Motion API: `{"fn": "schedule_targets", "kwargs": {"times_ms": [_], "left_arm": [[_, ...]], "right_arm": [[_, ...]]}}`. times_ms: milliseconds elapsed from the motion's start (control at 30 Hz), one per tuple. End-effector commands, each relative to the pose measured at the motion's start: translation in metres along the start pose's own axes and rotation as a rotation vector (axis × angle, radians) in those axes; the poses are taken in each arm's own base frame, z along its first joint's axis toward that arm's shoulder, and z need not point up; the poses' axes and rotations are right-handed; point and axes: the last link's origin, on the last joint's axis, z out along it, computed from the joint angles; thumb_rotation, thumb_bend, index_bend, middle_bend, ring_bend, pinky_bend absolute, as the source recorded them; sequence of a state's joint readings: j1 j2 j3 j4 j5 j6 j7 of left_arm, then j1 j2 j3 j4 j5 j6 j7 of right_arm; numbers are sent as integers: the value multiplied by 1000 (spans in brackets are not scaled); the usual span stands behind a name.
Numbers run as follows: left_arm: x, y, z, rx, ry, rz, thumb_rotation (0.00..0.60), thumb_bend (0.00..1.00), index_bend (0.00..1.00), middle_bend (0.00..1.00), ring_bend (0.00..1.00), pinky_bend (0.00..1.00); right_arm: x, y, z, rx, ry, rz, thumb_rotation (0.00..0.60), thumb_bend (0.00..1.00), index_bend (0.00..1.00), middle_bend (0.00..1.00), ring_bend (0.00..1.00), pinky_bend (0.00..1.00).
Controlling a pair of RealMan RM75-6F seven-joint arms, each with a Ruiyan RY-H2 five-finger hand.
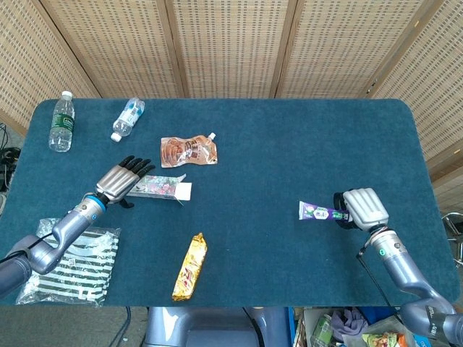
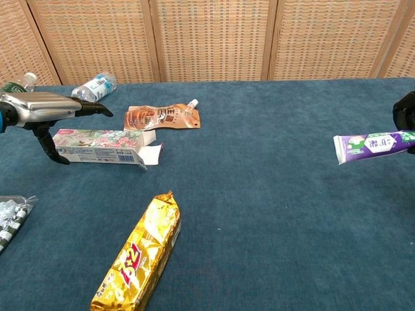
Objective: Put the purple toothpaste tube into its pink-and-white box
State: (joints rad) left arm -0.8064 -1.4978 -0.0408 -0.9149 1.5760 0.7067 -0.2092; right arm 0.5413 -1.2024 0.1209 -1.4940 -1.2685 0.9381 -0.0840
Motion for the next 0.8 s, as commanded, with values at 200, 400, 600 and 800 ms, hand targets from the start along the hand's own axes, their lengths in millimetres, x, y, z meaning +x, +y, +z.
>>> {"fn": "schedule_targets", "kwargs": {"times_ms": [200,400,600,800], "left_arm": [[2,16,19,3,-32,-40,600,184,1,10,13,34],[4,29,29,4,-45,-83,600,184,130,144,137,244],[6,38,37,3,-47,-67,600,184,276,274,251,351],[14,41,38,10,0,-48,600,184,414,387,350,401]], "right_arm": [[1,1,-1,-6,1,5,600,758,631,667,523,503],[1,0,-2,-2,0,10,600,765,632,667,523,503],[0,-1,-4,5,1,15,600,773,632,667,523,503],[3,-1,-8,11,10,16,600,774,632,668,523,503]]}}
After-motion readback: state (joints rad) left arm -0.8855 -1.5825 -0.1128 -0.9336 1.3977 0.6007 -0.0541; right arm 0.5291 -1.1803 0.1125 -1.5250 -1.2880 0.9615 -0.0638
